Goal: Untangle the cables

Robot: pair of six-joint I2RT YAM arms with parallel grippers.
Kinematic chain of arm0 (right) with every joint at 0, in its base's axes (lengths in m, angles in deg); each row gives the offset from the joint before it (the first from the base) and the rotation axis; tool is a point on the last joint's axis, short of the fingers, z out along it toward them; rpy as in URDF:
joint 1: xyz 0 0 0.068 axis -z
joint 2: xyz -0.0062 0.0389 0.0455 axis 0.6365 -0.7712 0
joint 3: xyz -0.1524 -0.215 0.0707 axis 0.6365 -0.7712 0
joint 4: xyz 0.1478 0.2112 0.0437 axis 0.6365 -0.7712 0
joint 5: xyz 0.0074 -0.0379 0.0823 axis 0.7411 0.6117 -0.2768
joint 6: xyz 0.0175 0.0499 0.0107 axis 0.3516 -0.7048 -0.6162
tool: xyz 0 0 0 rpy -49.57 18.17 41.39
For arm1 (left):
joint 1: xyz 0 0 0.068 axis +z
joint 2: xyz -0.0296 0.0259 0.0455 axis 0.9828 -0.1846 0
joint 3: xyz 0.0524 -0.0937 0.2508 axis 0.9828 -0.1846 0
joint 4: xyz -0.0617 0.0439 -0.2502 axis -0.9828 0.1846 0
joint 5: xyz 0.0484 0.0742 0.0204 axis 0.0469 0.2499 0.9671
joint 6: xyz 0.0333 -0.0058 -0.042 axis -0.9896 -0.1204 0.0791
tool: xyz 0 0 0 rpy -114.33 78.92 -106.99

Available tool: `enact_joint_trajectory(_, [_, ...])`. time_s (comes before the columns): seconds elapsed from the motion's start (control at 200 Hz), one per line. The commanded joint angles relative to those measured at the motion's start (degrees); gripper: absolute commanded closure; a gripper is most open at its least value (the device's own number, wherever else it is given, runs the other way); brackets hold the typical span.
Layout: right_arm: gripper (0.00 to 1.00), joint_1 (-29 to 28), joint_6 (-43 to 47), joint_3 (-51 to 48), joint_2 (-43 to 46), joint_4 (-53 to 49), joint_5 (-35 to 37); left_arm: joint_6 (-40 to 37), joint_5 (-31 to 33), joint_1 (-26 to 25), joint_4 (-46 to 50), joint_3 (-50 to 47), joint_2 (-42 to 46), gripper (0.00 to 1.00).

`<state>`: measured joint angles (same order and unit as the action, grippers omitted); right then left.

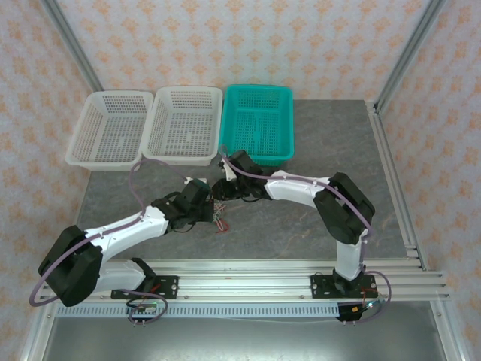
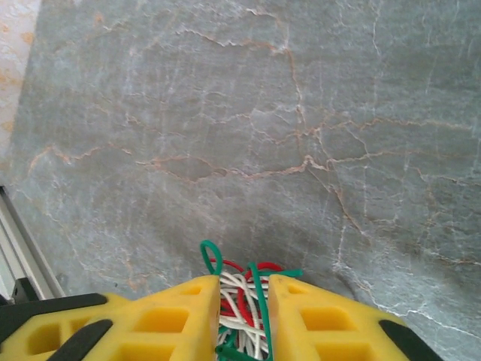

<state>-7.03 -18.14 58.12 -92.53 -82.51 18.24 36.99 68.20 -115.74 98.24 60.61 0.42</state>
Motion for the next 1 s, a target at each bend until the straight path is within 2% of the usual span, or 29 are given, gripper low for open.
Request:
enact_joint_trajectory(0.0, [0.73,0.25,-0.42,1.03,0.35,-0.73,1.02,-0.22,2.94,-0.07,0.65,-0.74,1.07,1.0])
enact_joint_trajectory(0.105, [0.7,0.25,-0.18,0.15,0.7,-0.68,1.37,-0.03,3.52,-0.05,0.66,-0.92,1.29,1.0])
enact_joint_trajectory(0.435, [0.77,0.34,0.33,-1.45,1.17,-2.62,4.16,0.82,4.87,-0.09,0.65,-1.22,1.5,1.0])
enact_joint_trajectory(0.57, [1.0,0.41,-1.34,-3.46,2.53,-1.59,6.23,1.44,6.12,-0.02,-0.08,-1.97,1.57,1.0])
enact_joint_trajectory(0.676, [1.0,1.27,-4.56,-6.28,5.43,0.4,8.17,2.73,9.1,-0.09,2.22,-1.0,1.37,1.0])
enact_joint_trajectory(0.821, [1.0,5.49,-11.1,-13.34,12.02,3.36,14.79,6.03,15.33,0.27,7.05,-0.3,1.17,1.0])
enact_joint_trajectory(0.996, [1.0,13.03,-17.21,-22.66,20.01,4.09,18.52,7.73,16.71,1.14,8.04,-1.23,1.7,1.0])
